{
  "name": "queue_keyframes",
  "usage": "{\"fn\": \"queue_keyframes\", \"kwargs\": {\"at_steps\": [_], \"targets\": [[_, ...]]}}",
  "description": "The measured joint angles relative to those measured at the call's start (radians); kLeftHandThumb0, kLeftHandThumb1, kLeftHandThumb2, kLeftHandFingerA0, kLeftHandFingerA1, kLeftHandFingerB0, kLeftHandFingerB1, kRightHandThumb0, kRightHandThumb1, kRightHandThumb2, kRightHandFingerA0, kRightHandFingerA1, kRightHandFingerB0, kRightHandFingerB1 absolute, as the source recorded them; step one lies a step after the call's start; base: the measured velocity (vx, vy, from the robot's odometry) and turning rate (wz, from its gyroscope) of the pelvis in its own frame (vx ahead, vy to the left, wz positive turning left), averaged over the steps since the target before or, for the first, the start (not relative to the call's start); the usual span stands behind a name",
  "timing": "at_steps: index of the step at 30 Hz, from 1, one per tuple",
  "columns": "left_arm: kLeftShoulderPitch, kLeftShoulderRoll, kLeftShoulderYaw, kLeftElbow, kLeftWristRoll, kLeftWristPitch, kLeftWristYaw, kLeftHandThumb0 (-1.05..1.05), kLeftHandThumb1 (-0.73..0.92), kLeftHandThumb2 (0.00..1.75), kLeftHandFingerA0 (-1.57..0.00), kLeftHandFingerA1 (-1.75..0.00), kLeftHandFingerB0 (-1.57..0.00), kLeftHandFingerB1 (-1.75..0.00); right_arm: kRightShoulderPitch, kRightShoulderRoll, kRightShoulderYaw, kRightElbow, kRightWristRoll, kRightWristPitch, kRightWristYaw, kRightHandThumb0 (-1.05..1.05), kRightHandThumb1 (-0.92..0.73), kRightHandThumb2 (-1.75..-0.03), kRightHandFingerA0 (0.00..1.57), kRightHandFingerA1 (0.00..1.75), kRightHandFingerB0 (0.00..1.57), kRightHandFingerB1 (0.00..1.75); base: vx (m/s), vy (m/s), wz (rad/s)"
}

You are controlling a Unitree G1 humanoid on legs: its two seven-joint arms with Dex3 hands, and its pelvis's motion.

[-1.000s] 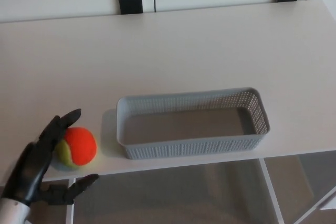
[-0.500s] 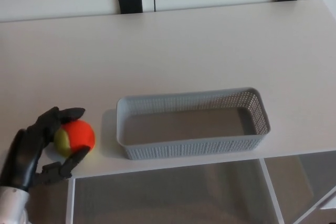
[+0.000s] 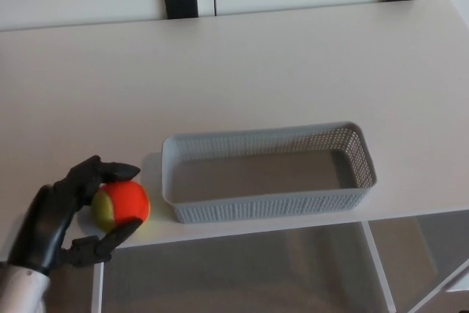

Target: The robot walk towards a table in front and uses its left hand to pickup a tennis ball on the left side and put it in a container on the right hand side

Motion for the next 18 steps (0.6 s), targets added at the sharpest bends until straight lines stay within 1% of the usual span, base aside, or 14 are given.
{"fn": "queue_keyframes", "kwargs": {"at_steps": [1, 3, 4, 5, 6, 8, 9, 12, 13, 15, 16, 18], "targets": [[0.004, 0.0, 0.0, -0.009, 0.0, 0.005, -0.002, -0.22, 0.92, 0.71, -1.1, -1.36, -0.81, -1.13, 0.0, 0.0, 0.0, 0.0, 0.0, 0.0, 0.0, -0.06, -0.56, -0.56, 0.68, 0.61, 0.43, 0.46, 0.0, 0.0, 0.0], [0.009, -0.003, 0.001, -0.025, -0.002, 0.014, -0.006, -0.23, 0.91, 0.73, -1.08, -1.39, -0.79, -1.14, 0.0, 0.0, -0.001, 0.0, 0.001, 0.0, 0.0, -0.05, -0.55, -0.55, 0.67, 0.59, 0.43, 0.45, 0.0, 0.0, 0.0], [0.01, -0.009, 0.006, -0.036, -0.007, 0.013, -0.008, -0.16, 0.89, 0.78, -1.06, -1.42, -0.78, -1.11, 0.0, 0.0, -0.001, 0.0, 0.001, 0.0, 0.0, -0.04, -0.55, -0.55, 0.67, 0.59, 0.44, 0.45, 0.0, 0.0, 0.0], [0.01, -0.019, 0.017, -0.059, -0.022, 0.014, -0.013, -0.16, 0.89, 0.78, -1.06, -1.42, -0.78, -1.11, -0.004, 0.0, -0.001, 0.0, 0.001, 0.0, 0.0, -0.04, -0.55, -0.55, 0.67, 0.59, 0.44, 0.45, 0.0, 0.0, 0.0], [0.009, -0.024, 0.023, -0.072, -0.033, 0.014, -0.017, -0.16, 0.87, 0.76, -1.05, -1.47, -0.78, -1.14, -0.006, 0.0, -0.001, 0.0, 0.001, 0.0, 0.0, -0.04, -0.55, -0.55, 0.66, 0.59, 0.44, 0.45, 0.0, 0.0, 0.0], [0.007, -0.038, 0.041, -0.114, -0.062, 0.016, -0.028, -0.14, 0.84, 0.79, -1.06, -1.46, -0.8, -1.15, -0.013, 0.0, -0.001, 0.001, 0.002, 0.0, 0.0, -0.04, -0.56, -0.55, 0.66, 0.57, 0.44, 0.45, 0.0, 0.0, 0.0], [0.005, -0.046, 0.049, -0.14, -0.079, 0.02, -0.034, -0.09, 0.82, 0.87, -1.09, -1.46, -0.8, -1.16, -0.015, 0.0, -0.001, 0.001, 0.002, 0.0, 0.0, -0.04, -0.56, -0.55, 0.66, 0.57, 0.44, 0.45, 0.0, 0.0, 0.0], [0.001, -0.063, 0.071, -0.233, -0.128, 0.048, -0.051, -0.07, 0.8, 0.9, -1.08, -1.47, -0.79, -1.16, -0.016, 0.0, -0.001, 0.0, 0.002, 0.0, 0.0, -0.04, -0.56, -0.55, 0.66, 0.56, 0.45, 0.45, 0.0, 0.0, 0.0], [-0.002, -0.066, 0.077, -0.259, -0.139, 0.056, -0.054, -0.06, 0.78, 0.92, -1.08, -1.48, -0.81, -1.2, -0.015, 0.0, -0.001, 0.0, 0.002, 0.0, 0.0, -0.04, -0.56, -0.56, 0.68, 0.6, 0.45, 0.46, 0.0, 0.0, 0.0], [-0.013, -0.076, 0.09, -0.346, -0.175, 0.089, -0.061, -0.05, 0.76, 0.95, -1.1, -1.48, -0.83, -1.2, -0.014, 0.0, -0.001, -0.001, 0.002, 0.0, 0.0, -0.04, -0.56, -0.56, 0.68, 0.6, 0.45, 0.46, 0.0, 0.0, 0.0], [-0.021, -0.082, 0.095, -0.384, -0.189, 0.104, -0.063, -0.03, 0.72, 0.98, -1.13, -1.48, -0.82, -1.22, -0.014, 0.0, -0.001, -0.002, 0.002, 0.001, 0.0, -0.04, -0.55, -0.55, 0.66, 0.58, 0.47, 0.46, 0.0, 0.0, 0.0], [-0.04, -0.094, 0.098, -0.447, -0.21, 0.132, -0.066, -0.06, 0.71, 0.97, -1.14, -1.46, -0.82, -1.22, -0.014, 0.0, -0.001, -0.002, 0.002, 0.001, 0.0, -0.04, -0.55, -0.55, 0.66, 0.58, 0.49, 0.47, 0.0, 0.0, 0.0]]}}
